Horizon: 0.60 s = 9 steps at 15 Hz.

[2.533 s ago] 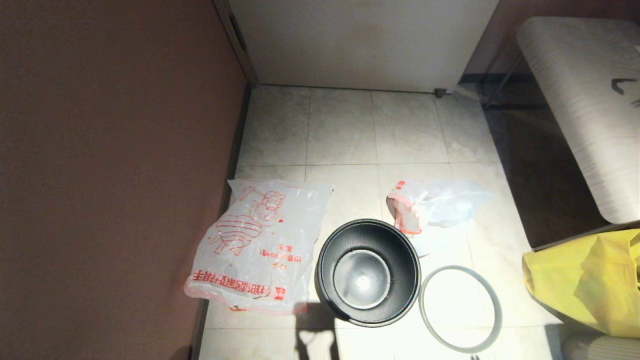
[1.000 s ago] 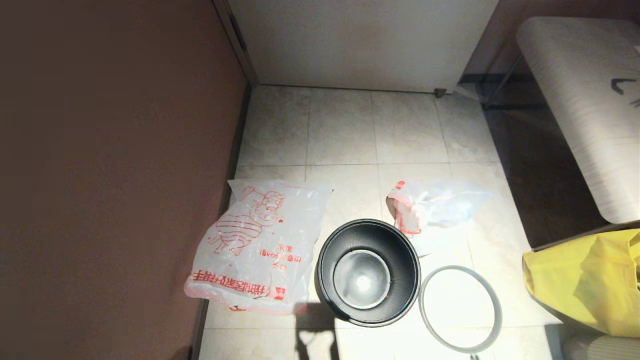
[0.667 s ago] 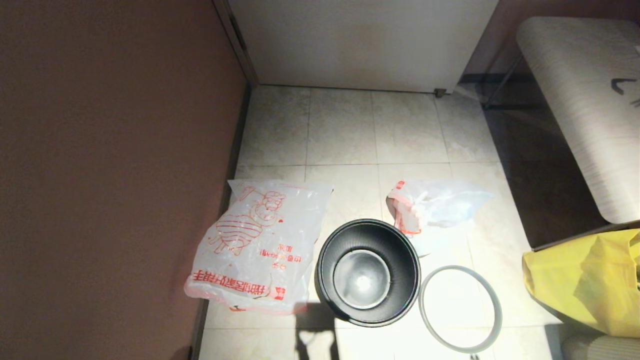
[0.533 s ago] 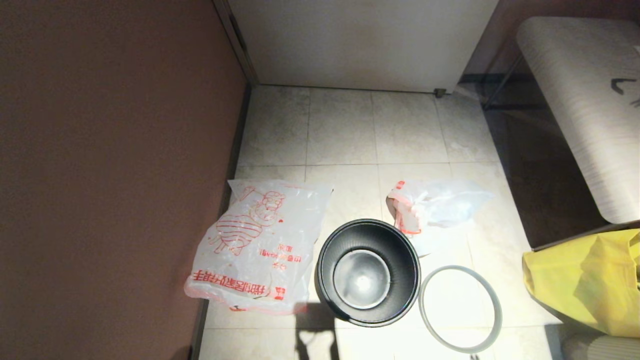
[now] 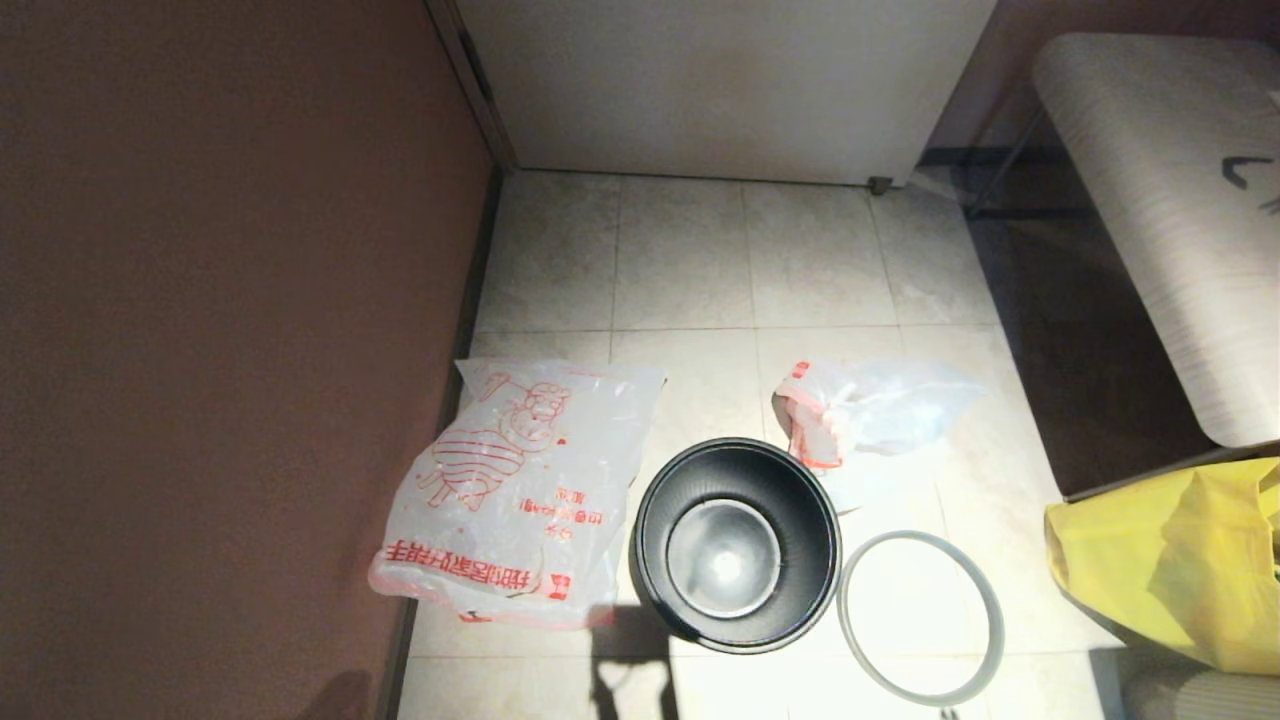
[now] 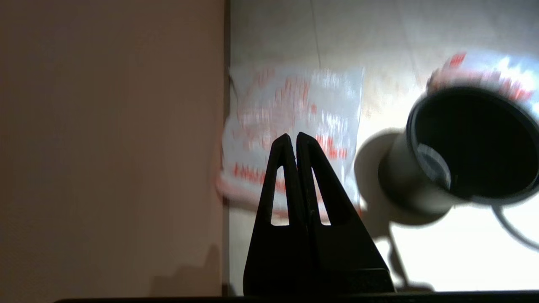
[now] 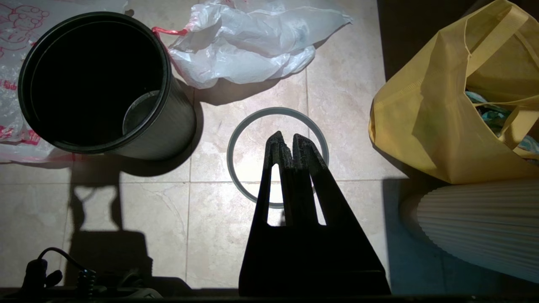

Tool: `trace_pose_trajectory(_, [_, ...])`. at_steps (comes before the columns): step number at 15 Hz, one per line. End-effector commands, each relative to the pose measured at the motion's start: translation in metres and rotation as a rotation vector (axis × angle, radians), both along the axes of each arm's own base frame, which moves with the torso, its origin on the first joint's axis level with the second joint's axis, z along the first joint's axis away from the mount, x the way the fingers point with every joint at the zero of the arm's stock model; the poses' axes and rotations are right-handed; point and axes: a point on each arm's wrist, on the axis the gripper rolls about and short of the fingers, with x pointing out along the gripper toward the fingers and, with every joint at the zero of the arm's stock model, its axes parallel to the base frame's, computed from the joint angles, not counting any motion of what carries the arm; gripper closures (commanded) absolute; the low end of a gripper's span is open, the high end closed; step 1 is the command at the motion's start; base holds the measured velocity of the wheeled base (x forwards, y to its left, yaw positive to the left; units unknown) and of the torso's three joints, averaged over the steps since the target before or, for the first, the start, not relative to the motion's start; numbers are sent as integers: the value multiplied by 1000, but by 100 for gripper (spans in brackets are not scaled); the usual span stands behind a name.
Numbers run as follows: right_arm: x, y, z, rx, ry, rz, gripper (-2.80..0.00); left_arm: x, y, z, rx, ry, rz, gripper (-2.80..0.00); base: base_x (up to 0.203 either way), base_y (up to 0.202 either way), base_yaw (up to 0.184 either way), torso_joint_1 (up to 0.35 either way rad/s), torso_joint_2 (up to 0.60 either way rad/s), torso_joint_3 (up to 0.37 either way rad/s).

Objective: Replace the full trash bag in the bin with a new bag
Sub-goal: Pick up a new trash bag

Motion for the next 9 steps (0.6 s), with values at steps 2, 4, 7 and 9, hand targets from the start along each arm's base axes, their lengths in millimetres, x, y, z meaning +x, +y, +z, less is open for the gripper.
trace_pose_trajectory(2, [0,0,0,0,2,0,0,21,0,68,21,22,2,0,0,0,0,0,0,0])
trace_pose_trajectory(4, [0,0,0,0,2,0,0,36,0,94,80,43,5,0,0,0,0,0,0,0])
trace_pose_trajectory(7, [0,0,0,0,2,0,0,76,0,107,209,164,3,0,0,0,0,0,0,0])
trace_pose_trajectory(9, [0,0,0,0,2,0,0,103,0,109,282,245,-11,0,0,0,0,0,0,0])
